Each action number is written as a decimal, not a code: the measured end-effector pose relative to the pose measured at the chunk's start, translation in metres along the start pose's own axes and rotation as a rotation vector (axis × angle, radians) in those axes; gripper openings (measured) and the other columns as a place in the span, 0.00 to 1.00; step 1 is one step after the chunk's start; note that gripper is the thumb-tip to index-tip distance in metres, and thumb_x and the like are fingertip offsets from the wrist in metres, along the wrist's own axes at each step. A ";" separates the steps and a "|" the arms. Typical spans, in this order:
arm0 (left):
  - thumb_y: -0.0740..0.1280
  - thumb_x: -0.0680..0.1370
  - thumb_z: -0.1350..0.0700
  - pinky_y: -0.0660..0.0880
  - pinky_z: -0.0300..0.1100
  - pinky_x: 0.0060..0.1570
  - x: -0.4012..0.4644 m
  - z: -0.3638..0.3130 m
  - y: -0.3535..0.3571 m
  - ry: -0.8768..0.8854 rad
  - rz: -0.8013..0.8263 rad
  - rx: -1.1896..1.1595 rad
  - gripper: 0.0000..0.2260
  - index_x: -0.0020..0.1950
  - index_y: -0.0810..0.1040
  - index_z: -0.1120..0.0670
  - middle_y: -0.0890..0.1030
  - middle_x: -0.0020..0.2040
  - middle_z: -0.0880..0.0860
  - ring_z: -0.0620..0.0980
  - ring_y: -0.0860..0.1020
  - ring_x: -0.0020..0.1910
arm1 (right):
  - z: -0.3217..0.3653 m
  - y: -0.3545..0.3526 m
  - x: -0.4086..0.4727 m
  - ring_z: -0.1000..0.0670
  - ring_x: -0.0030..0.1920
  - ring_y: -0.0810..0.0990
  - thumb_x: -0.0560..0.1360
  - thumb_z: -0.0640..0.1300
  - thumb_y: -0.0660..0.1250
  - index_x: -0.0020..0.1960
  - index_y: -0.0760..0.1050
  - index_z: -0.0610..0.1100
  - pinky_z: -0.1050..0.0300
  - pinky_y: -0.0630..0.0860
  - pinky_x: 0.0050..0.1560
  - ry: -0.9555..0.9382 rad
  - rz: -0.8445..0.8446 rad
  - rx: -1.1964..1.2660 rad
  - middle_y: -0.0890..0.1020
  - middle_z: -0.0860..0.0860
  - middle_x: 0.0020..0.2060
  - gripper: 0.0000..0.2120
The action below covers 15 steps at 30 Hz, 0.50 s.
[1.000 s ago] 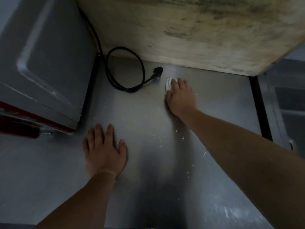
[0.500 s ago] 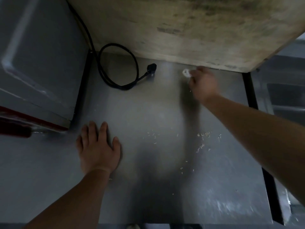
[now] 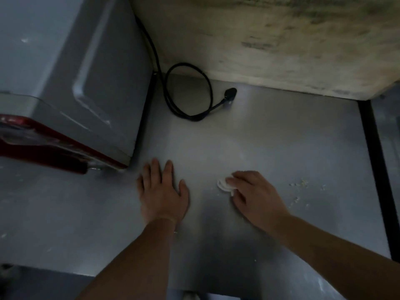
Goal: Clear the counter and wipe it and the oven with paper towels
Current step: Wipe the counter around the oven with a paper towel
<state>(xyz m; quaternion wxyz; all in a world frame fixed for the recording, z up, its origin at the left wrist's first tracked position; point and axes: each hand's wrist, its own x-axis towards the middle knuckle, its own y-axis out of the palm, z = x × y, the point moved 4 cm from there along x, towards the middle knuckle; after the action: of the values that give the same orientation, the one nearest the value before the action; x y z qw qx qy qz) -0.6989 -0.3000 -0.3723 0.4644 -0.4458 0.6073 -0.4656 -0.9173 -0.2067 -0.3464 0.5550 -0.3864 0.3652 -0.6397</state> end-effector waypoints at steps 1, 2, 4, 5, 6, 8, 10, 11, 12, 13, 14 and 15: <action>0.50 0.77 0.38 0.49 0.56 0.77 0.000 0.001 0.001 0.001 0.012 0.005 0.31 0.79 0.62 0.48 0.58 0.81 0.57 0.59 0.52 0.80 | 0.002 -0.003 0.010 0.46 0.54 0.80 0.73 0.43 0.67 0.58 0.82 0.47 0.58 0.74 0.59 0.025 -0.013 0.021 0.81 0.48 0.57 0.15; 0.50 0.78 0.38 0.47 0.56 0.78 0.000 0.001 0.001 0.003 0.027 0.011 0.31 0.80 0.59 0.48 0.55 0.82 0.56 0.58 0.50 0.80 | 0.005 -0.006 0.026 0.46 0.51 0.80 0.73 0.43 0.68 0.59 0.81 0.47 0.59 0.75 0.56 0.064 -0.028 0.046 0.79 0.48 0.57 0.15; 0.51 0.80 0.39 0.45 0.55 0.78 -0.001 0.002 0.002 0.005 0.041 0.013 0.30 0.81 0.56 0.46 0.52 0.82 0.54 0.56 0.47 0.81 | 0.016 -0.007 0.069 0.45 0.47 0.80 0.75 0.43 0.69 0.60 0.80 0.46 0.60 0.74 0.50 0.098 -0.054 0.086 0.77 0.46 0.57 0.14; 0.51 0.80 0.39 0.45 0.55 0.78 0.000 0.002 0.002 0.006 0.036 0.010 0.30 0.81 0.56 0.46 0.52 0.82 0.54 0.56 0.47 0.81 | 0.024 -0.003 0.093 0.45 0.47 0.79 0.76 0.43 0.68 0.61 0.80 0.46 0.60 0.72 0.50 0.080 -0.058 0.094 0.76 0.46 0.57 0.14; 0.51 0.80 0.39 0.46 0.55 0.78 0.000 0.002 0.001 0.007 0.030 0.009 0.30 0.81 0.57 0.46 0.52 0.82 0.53 0.56 0.47 0.81 | 0.032 0.003 0.118 0.45 0.48 0.79 0.76 0.44 0.67 0.62 0.79 0.45 0.59 0.72 0.50 0.049 -0.051 0.098 0.76 0.45 0.57 0.14; 0.51 0.79 0.39 0.47 0.55 0.78 -0.001 0.003 0.000 0.011 0.010 0.008 0.30 0.80 0.59 0.47 0.54 0.82 0.53 0.56 0.48 0.80 | 0.047 0.024 0.164 0.43 0.51 0.79 0.77 0.44 0.66 0.61 0.79 0.43 0.55 0.73 0.52 -0.022 -0.031 0.098 0.78 0.44 0.56 0.13; 0.51 0.78 0.39 0.48 0.56 0.78 -0.001 0.004 -0.001 0.009 -0.018 0.003 0.30 0.80 0.61 0.47 0.55 0.82 0.53 0.56 0.49 0.80 | 0.065 0.051 0.201 0.41 0.51 0.79 0.77 0.43 0.65 0.57 0.80 0.41 0.52 0.73 0.49 -0.073 0.004 0.081 0.79 0.42 0.53 0.11; 0.51 0.79 0.39 0.47 0.56 0.78 0.000 0.005 0.000 0.001 -0.025 -0.001 0.30 0.79 0.61 0.47 0.55 0.82 0.53 0.56 0.49 0.80 | 0.074 0.064 0.215 0.39 0.50 0.79 0.76 0.43 0.65 0.56 0.80 0.40 0.52 0.73 0.49 -0.084 0.010 0.081 0.79 0.41 0.51 0.11; 0.51 0.79 0.39 0.47 0.56 0.78 0.001 0.005 0.000 -0.009 -0.025 -0.006 0.30 0.79 0.61 0.47 0.56 0.81 0.53 0.57 0.49 0.80 | 0.082 0.075 0.226 0.39 0.51 0.78 0.76 0.42 0.65 0.55 0.80 0.39 0.51 0.73 0.49 -0.082 0.009 0.086 0.79 0.40 0.51 0.11; 0.52 0.79 0.39 0.46 0.56 0.78 0.002 0.006 0.000 -0.019 -0.028 -0.010 0.29 0.79 0.61 0.47 0.56 0.81 0.53 0.56 0.49 0.80 | 0.088 0.083 0.233 0.39 0.52 0.77 0.76 0.42 0.65 0.56 0.80 0.39 0.50 0.73 0.51 -0.072 0.011 0.087 0.78 0.40 0.52 0.12; 0.52 0.79 0.39 0.46 0.56 0.78 0.002 0.006 0.000 -0.028 -0.034 -0.012 0.29 0.79 0.61 0.47 0.56 0.81 0.53 0.56 0.49 0.80 | 0.093 0.091 0.237 0.39 0.54 0.77 0.76 0.42 0.65 0.58 0.80 0.39 0.50 0.72 0.52 -0.063 0.013 0.077 0.78 0.40 0.54 0.13; 0.52 0.79 0.39 0.46 0.56 0.78 0.002 0.007 0.000 -0.040 -0.041 -0.013 0.29 0.79 0.61 0.47 0.57 0.81 0.53 0.56 0.50 0.80 | 0.097 0.096 0.236 0.39 0.56 0.76 0.76 0.41 0.64 0.60 0.80 0.39 0.50 0.71 0.54 -0.063 0.027 0.060 0.77 0.40 0.55 0.14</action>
<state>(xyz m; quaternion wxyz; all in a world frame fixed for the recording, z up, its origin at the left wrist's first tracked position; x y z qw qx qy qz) -0.6925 -0.3033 -0.3738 0.4641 -0.4703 0.5915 -0.4621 -0.8086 -0.4562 -0.3694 0.5861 -0.3847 0.3333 -0.6304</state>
